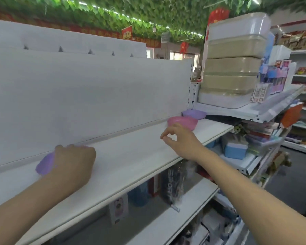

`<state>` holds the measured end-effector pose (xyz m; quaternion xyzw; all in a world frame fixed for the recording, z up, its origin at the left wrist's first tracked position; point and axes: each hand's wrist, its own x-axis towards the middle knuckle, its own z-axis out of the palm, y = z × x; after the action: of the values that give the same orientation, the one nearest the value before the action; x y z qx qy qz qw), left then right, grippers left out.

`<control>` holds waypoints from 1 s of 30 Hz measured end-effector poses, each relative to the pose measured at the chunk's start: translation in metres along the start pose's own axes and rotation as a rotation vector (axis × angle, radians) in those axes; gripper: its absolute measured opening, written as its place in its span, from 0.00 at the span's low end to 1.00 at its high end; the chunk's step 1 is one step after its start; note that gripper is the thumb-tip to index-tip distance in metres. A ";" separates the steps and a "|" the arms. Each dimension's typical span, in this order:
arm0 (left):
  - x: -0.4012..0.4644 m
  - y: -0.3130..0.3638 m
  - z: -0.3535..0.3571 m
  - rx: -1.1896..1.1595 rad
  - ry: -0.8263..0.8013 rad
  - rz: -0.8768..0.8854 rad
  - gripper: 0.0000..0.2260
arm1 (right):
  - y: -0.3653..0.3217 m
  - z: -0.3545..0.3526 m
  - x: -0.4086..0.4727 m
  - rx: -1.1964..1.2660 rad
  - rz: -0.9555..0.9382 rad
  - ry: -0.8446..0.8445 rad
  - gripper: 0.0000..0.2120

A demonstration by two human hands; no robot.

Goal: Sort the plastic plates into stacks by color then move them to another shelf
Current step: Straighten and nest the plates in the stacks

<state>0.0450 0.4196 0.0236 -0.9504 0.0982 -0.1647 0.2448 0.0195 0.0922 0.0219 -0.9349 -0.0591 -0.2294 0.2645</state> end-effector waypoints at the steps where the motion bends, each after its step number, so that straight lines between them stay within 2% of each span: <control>1: 0.005 0.010 -0.003 -0.006 0.039 -0.001 0.07 | 0.015 -0.002 0.011 -0.003 -0.008 -0.002 0.04; 5: 0.035 0.071 -0.033 -0.136 0.199 0.009 0.05 | 0.076 -0.023 0.048 -0.002 -0.024 0.025 0.06; 9: 0.060 0.151 -0.064 -0.357 0.271 0.054 0.04 | 0.160 -0.060 0.074 -0.082 0.014 0.127 0.06; 11: 0.066 0.182 -0.073 -0.393 0.231 0.022 0.05 | 0.206 -0.079 0.092 -0.145 0.050 0.130 0.07; 13: 0.070 0.202 -0.078 -0.411 0.123 -0.062 0.09 | 0.242 -0.091 0.112 -0.155 0.120 0.078 0.09; 15: 0.075 0.215 -0.084 -0.462 0.085 -0.113 0.12 | 0.267 -0.093 0.133 -0.150 0.148 -0.015 0.13; 18: 0.081 0.229 -0.095 -0.646 0.017 -0.246 0.14 | 0.280 -0.082 0.156 -0.254 0.102 -0.186 0.20; 21: 0.088 0.237 -0.104 -0.774 -0.053 -0.421 0.17 | 0.291 -0.067 0.178 -0.358 0.153 -0.340 0.23; 23: 0.092 0.239 -0.105 -0.809 -0.073 -0.530 0.15 | 0.293 -0.064 0.190 -0.430 0.178 -0.384 0.21; 26: 0.096 0.236 -0.104 -0.919 -0.093 -0.681 0.09 | 0.294 -0.063 0.202 -0.519 0.108 -0.255 0.13; 28: 0.099 0.232 -0.101 -1.072 -0.086 -0.764 0.04 | 0.295 -0.066 0.203 -0.532 0.052 -0.175 0.10; 30: 0.103 0.226 -0.097 -1.279 -0.064 -0.827 0.04 | 0.299 -0.069 0.203 -0.534 -0.017 -0.110 0.04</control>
<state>0.0811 0.1556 0.0184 -0.8709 -0.1967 -0.1265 -0.4323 0.2410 -0.2013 0.0279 -0.9820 -0.0187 -0.1877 0.0031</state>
